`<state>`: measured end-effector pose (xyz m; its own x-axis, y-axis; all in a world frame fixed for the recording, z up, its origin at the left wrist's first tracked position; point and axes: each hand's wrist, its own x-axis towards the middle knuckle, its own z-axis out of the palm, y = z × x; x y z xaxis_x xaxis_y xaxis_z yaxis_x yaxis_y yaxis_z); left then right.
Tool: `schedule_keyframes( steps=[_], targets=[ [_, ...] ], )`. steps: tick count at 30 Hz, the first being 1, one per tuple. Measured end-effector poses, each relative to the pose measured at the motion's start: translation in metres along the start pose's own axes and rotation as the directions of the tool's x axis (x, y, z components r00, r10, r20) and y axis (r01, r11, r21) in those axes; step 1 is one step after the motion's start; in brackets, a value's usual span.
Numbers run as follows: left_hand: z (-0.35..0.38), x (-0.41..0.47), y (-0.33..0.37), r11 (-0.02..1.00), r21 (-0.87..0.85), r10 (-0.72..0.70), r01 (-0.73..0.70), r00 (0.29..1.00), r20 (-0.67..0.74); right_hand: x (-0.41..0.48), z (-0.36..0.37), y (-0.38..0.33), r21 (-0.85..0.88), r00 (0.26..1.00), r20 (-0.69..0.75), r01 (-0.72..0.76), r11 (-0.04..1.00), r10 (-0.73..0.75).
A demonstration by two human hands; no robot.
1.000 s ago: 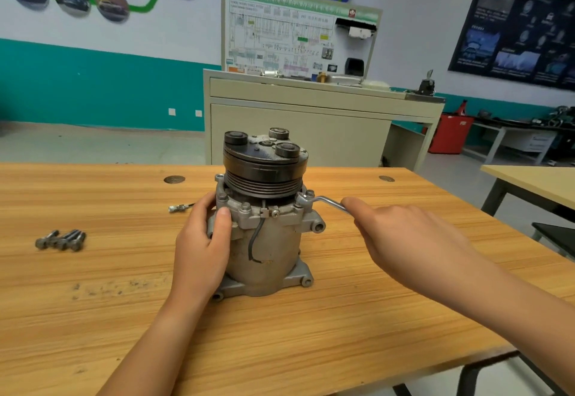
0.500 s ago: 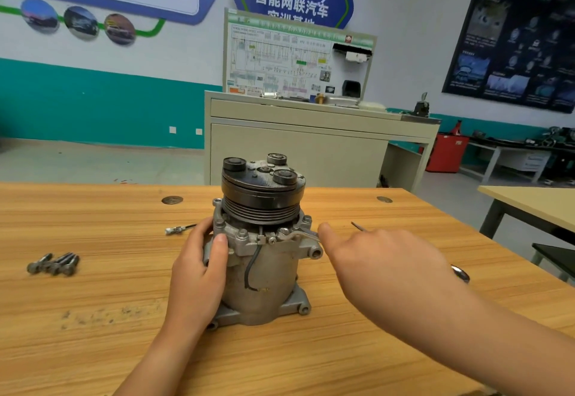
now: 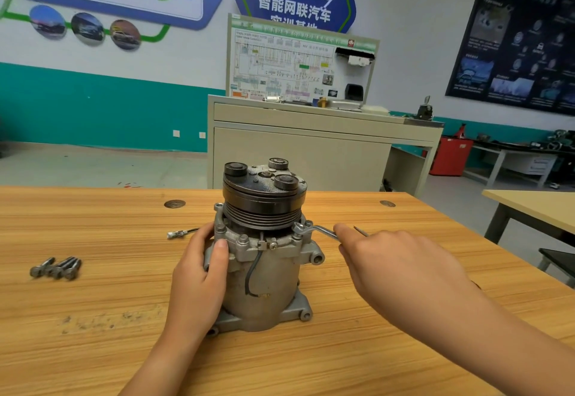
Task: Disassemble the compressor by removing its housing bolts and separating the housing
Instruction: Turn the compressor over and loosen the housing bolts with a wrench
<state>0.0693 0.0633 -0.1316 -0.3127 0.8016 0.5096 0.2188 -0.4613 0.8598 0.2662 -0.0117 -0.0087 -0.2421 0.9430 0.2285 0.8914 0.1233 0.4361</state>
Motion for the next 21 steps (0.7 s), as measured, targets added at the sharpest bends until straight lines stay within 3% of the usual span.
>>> schedule_keyframes(
  steps=[7, 15, 21],
  targets=[
    [0.0, 0.0, -0.001, 1.0, 0.018, -0.004, 0.004, 1.0, 0.004, -0.009, -0.007, -0.027, 0.064, 0.989, 0.12, 0.078, 0.995, -0.086],
    [0.0, -0.001, 0.003, 1.0, -0.004, -0.012, 0.012, 1.0, 0.0, -0.006, -0.007, -0.013, -0.007, 0.99, 0.117, 0.074, 0.997, -0.072],
    [0.0, 0.0, 0.003, 1.0, -0.005, -0.01, 0.01, 1.0, 0.003, 0.003, -0.003, -0.01, -0.141, 0.988, 0.031, 0.157, 0.977, -0.154]
  ],
)
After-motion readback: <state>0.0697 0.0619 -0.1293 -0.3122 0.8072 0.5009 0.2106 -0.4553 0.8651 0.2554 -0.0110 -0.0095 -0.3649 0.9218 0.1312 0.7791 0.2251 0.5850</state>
